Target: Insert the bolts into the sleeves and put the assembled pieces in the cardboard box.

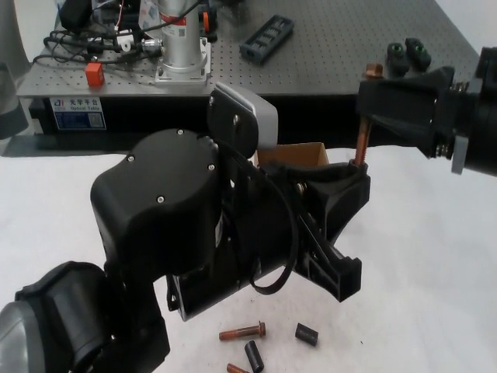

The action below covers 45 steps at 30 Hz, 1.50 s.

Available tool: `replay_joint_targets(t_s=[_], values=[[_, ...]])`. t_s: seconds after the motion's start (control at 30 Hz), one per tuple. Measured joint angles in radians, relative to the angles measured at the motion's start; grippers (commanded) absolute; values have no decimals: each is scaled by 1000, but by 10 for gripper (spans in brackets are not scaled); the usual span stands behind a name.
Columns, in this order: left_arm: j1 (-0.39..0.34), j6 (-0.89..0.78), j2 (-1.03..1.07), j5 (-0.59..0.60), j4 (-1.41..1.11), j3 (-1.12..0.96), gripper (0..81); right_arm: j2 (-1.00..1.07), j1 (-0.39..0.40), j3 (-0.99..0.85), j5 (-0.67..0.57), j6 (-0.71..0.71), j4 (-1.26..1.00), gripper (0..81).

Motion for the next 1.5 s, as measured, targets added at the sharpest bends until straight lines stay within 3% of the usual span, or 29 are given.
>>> replay_joint_targets(t_s=[0.17, 0.23, 0.37, 0.4, 0.57, 0.73, 0.9, 0.93, 1.2, 1.33, 1.4, 1.5], values=[[0, 0, 0, 1, -4, 0, 6, 0, 0, 0, -11, -37, 45, 4], [0, 0, 0, 1, -4, 0, 6, 0, 0, 0, -20, -62, 65, 96], [0, 26, 0, -12, -10, 4, 6, 0, -3, 0, -15, -85, 65, 434], [0, 29, 0, -18, -20, 4, 6, 0, -4, 0, -7, -88, 65, 459], [17, 14, 6, -78, -10, -2, 6, -30, -65, 0, 36, -90, 73, 378], [134, -72, 111, -137, 186, -156, 6, -82, -158, 0, 81, -96, 73, 318], [261, -73, 377, -102, 446, -477, 6, -103, -230, -6, 100, -96, 111, 302], [286, -70, 508, -93, 586, -648, 6, -103, -237, -6, 117, -96, 128, 302], [308, 120, 983, -99, 1109, -1301, 6, -103, -241, -6, 278, -186, 418, 302], [308, 155, 1137, -102, 1244, -1501, 7, -103, -241, -6, 306, -226, 465, 303], [308, 160, 1199, -99, 1318, -1573, 66, -99, -241, -6, 311, -264, 491, 309], [308, 160, 1223, -67, 1363, -1589, 221, -44, -232, -8, 316, -356, 560, 309]])
